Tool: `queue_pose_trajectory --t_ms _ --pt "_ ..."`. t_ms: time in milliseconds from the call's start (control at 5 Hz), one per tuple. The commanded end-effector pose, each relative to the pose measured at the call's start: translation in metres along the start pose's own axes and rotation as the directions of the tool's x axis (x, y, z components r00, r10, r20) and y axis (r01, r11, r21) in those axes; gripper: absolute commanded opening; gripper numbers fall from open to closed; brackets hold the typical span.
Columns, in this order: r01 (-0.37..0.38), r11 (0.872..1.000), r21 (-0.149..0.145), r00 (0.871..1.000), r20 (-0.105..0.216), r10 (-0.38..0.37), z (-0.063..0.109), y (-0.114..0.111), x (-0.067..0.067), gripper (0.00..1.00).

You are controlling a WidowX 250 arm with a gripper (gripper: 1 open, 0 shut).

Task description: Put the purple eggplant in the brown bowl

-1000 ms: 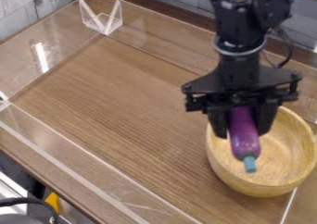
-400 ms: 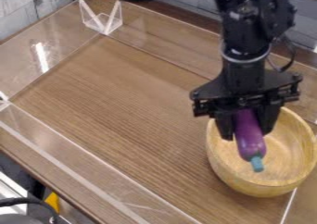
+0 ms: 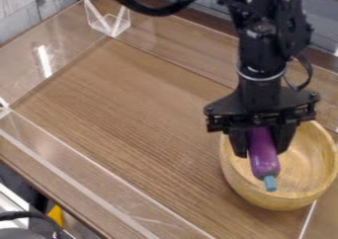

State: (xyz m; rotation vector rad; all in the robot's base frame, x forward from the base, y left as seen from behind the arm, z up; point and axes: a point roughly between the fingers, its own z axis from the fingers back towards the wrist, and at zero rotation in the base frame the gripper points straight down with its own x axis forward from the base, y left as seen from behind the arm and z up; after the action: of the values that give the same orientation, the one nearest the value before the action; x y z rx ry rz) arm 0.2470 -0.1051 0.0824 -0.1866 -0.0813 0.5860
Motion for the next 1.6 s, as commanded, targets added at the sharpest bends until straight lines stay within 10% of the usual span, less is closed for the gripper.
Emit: queue_pose_trajectory --t_ms 0,200,800,1400 --pt "0.053 0.998 -0.036 0.998 0.018 -0.053 0.009 -0.012 0.006 0.0" --pt "0.105 0.994 -0.034 0.994 0.006 -0.105 0.008 -0.014 0.005 0.0" --pt "-0.116 0.993 -0.013 0.992 0.05 0.116 0.01 -0.031 -0.001 0.0" --pt "-0.048 0.999 0.005 0.998 0.043 0.048 0.001 -0.038 -0.003 0.0"
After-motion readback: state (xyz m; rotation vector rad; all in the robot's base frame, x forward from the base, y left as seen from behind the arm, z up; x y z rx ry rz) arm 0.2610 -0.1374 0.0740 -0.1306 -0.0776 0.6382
